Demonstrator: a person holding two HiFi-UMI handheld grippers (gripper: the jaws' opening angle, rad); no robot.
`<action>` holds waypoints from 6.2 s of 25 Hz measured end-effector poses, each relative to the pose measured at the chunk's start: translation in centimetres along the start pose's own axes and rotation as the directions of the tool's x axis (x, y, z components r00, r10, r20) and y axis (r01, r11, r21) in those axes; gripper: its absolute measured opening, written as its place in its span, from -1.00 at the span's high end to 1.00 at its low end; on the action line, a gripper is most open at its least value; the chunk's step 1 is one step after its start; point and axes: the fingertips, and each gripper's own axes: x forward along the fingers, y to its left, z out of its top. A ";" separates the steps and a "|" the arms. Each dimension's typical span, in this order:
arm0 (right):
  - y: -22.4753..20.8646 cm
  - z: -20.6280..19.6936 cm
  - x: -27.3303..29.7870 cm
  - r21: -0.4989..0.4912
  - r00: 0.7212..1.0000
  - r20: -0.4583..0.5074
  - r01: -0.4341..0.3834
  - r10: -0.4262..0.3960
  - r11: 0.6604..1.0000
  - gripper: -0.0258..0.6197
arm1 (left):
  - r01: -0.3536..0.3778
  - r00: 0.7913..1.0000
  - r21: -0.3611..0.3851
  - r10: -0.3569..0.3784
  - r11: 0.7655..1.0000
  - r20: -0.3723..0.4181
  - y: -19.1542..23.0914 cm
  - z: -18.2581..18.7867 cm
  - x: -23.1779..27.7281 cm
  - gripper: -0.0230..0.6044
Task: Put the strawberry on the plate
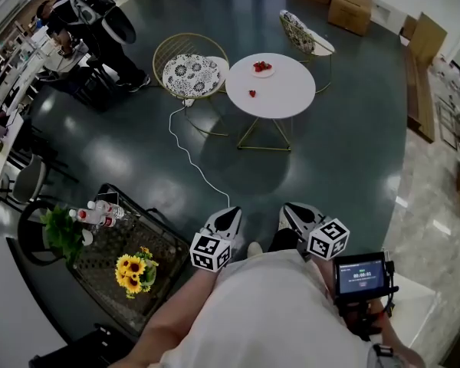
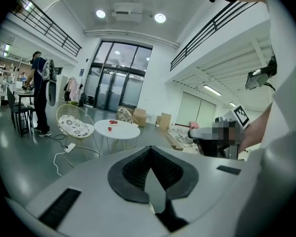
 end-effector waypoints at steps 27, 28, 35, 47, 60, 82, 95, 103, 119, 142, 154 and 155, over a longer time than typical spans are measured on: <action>0.1 0.7 1.9 -0.001 1.000 -0.025 0.000 0.000 1.000 0.90 | -0.025 1.000 -0.011 0.025 1.000 0.012 2.0 1.1 -0.5 0.91; 0.1 0.9 2.0 0.000 1.000 -0.024 0.000 0.000 1.000 0.90 | -0.024 1.000 -0.012 0.024 1.000 0.013 2.1 1.3 -0.4 0.91; -3.5 2.5 3.7 0.019 1.000 -0.019 0.012 -0.012 1.000 0.90 | 0.005 1.000 0.000 -0.005 1.000 -0.001 3.1 2.6 3.5 0.91; -8.9 4.7 8.6 -0.003 0.999 -0.041 0.013 -0.013 1.000 0.90 | 0.006 1.000 -0.010 -0.006 1.000 -0.031 7.6 3.9 9.8 0.91; -14.9 8.2 13.9 0.035 0.996 -0.093 -0.011 0.014 0.999 0.90 | -0.017 0.998 -0.024 0.015 1.000 -0.061 12.0 7.7 16.6 0.91; -23.2 11.7 17.4 0.062 0.981 -0.179 -0.063 0.073 0.996 0.90 | -0.104 0.993 -0.096 0.099 0.990 -0.064 16.9 13.0 26.6 0.91; -27.5 13.5 22.8 0.058 0.984 -0.176 -0.029 0.039 0.998 0.90 | -0.070 0.995 -0.051 0.066 0.996 -0.080 22.3 14.2 30.9 0.91; -33.3 17.2 28.3 0.096 0.980 -0.196 0.010 0.009 0.995 0.90 | -0.022 0.988 -0.064 0.012 0.998 -0.153 27.1 16.1 38.3 0.91; -34.9 16.5 28.6 0.128 0.975 -0.221 0.047 -0.018 0.991 0.90 | 0.056 0.970 -0.038 -0.063 0.998 -0.236 26.2 13.6 40.5 0.91; -40.3 16.2 34.4 0.220 0.963 -0.237 0.181 -0.127 0.959 0.90 | 0.292 0.827 0.213 -0.135 0.932 -0.546 32.5 7.5 50.3 0.90; -40.4 15.4 33.3 0.270 0.950 -0.232 0.270 -0.210 0.924 0.90 | 0.431 0.741 0.349 -0.106 0.832 -0.663 33.1 6.2 52.8 0.66; -40.3 15.4 33.1 0.272 0.948 -0.229 0.278 -0.219 0.921 0.90 | 0.443 0.736 0.362 -0.102 0.820 -0.670 33.1 6.1 52.9 0.65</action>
